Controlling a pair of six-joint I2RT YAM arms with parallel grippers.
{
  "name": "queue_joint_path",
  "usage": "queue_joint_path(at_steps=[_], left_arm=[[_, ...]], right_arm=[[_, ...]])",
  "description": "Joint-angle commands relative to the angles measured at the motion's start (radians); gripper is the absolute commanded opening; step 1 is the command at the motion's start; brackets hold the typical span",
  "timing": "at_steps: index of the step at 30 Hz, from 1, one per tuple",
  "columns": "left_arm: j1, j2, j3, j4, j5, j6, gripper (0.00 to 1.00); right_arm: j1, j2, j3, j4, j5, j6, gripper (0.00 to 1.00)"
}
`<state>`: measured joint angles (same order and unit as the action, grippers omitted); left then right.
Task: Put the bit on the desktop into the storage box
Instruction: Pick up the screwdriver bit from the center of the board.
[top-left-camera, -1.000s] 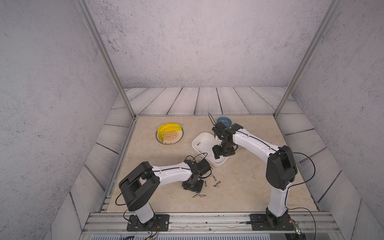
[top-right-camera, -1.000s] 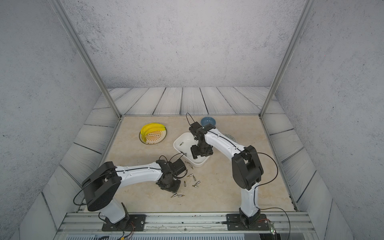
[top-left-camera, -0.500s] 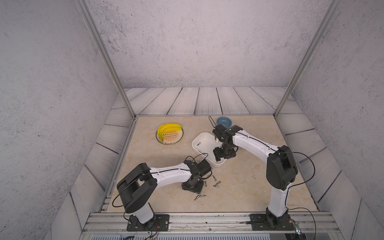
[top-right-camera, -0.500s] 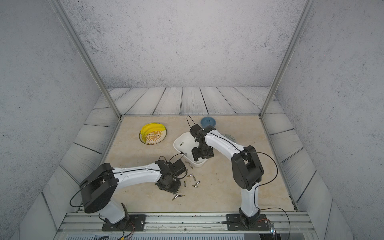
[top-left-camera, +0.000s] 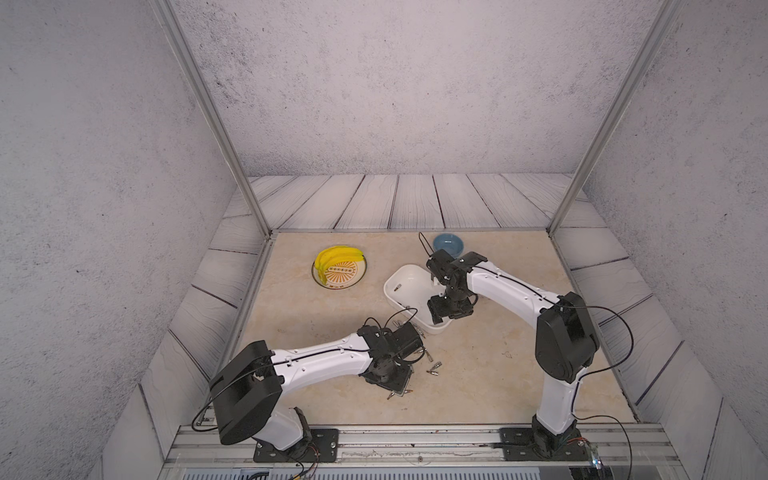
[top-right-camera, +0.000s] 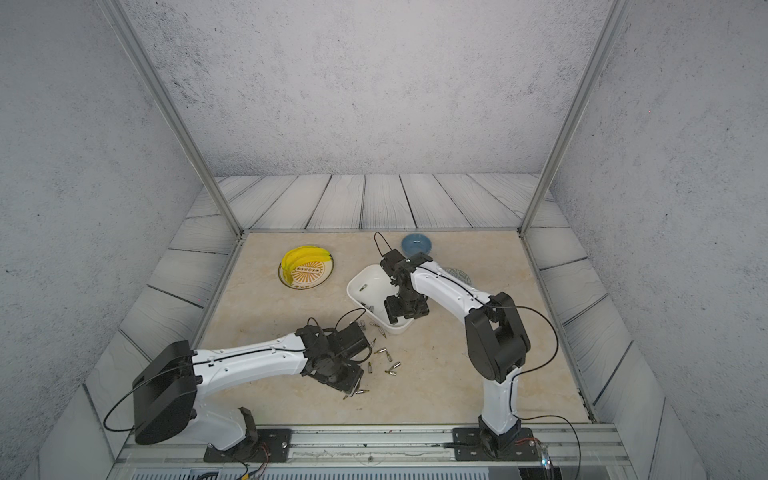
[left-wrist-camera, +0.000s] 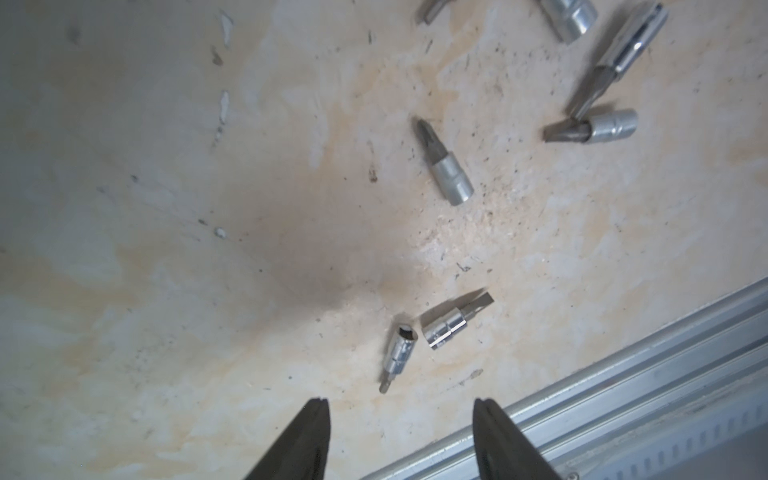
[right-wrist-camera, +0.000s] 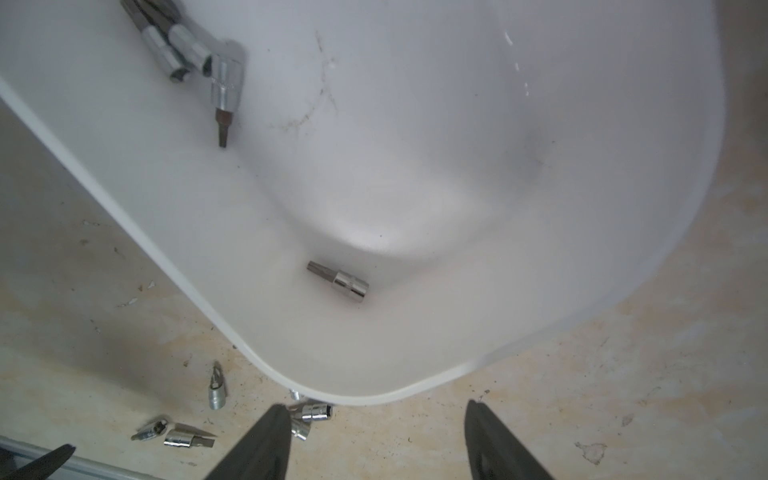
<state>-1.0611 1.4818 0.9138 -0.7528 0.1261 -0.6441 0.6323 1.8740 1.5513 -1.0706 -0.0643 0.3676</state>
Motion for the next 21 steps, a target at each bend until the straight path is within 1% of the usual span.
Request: queue_joint_path(at_steps=[1, 11, 21], left_arm=[[-0.009, 0.013, -0.019, -0.031, -0.014, 0.005, 0.61], [-0.012, 0.098, -0.018, -0.018, -0.068, -0.002, 0.55], [-0.008, 0.131, -0.017, -0.015, -0.126, -0.020, 0.49]], right_arm=[[0.004, -0.051, -0.011, -0.008, 0.012, 0.019, 0.71], [0.006, -0.074, -0.017, -0.019, 0.021, 0.019, 0.70], [0.006, -0.080, -0.022, -0.019, 0.018, 0.018, 0.70]])
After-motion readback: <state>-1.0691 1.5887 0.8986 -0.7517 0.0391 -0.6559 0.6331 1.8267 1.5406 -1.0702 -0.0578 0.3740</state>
